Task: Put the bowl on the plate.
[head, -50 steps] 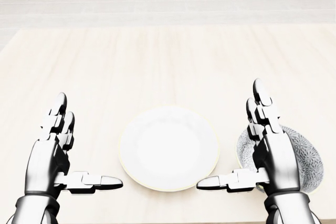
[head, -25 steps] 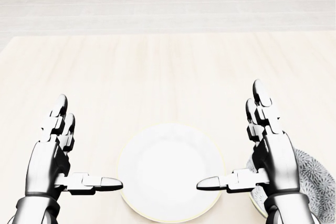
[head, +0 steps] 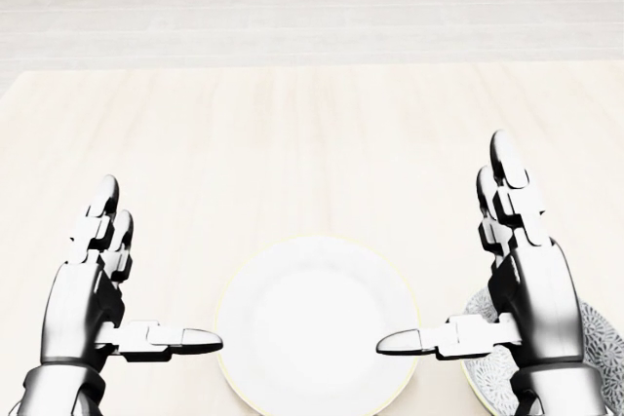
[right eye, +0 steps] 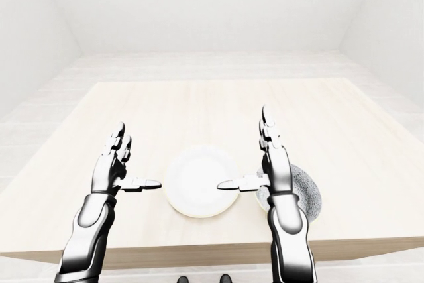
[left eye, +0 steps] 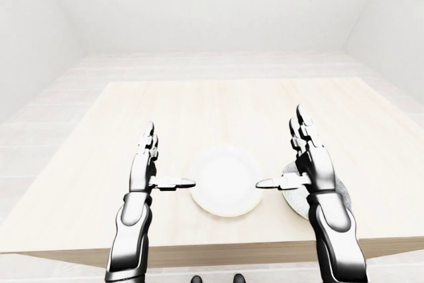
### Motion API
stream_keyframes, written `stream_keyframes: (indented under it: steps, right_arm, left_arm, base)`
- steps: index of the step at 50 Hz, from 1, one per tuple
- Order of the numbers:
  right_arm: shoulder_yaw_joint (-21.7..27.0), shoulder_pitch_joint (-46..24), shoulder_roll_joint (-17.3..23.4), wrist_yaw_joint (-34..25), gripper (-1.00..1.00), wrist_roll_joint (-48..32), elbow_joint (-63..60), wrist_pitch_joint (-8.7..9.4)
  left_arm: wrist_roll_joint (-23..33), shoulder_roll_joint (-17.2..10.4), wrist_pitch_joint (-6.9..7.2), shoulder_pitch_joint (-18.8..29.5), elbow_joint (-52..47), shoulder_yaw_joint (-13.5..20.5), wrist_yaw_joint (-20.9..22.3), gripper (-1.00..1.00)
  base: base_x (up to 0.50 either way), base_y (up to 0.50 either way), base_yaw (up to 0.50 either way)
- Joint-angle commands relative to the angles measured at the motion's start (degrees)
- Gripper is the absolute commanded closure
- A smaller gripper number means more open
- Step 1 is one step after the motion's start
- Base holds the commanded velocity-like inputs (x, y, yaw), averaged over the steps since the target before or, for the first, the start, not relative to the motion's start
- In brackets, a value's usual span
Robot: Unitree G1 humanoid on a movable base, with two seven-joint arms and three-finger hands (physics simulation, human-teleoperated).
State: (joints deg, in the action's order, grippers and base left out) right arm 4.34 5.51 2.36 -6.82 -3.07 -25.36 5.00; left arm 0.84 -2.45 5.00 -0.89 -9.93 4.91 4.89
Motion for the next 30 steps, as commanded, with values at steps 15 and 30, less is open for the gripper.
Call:
stream_keyframes:
  steps: [15,30]
  right_arm:
    - [9.8,8.8,1.7,-10.4,-1.00,-12.0,-19.0,0.00]
    - [14.1,8.3,-1.1,-14.6,-1.00,-25.2,-22.5,0.00]
  left_arm:
    - [-0.3,-0.5,0.00,0.4,0.2,1.1,0.6,-1.00]
    - [-0.7,-0.8,0.00,-0.2,0.1,1.9,1.1,-1.00]
  base:
    - [0.00,0.00,0.00]
    - [0.00,0.00,0.00]
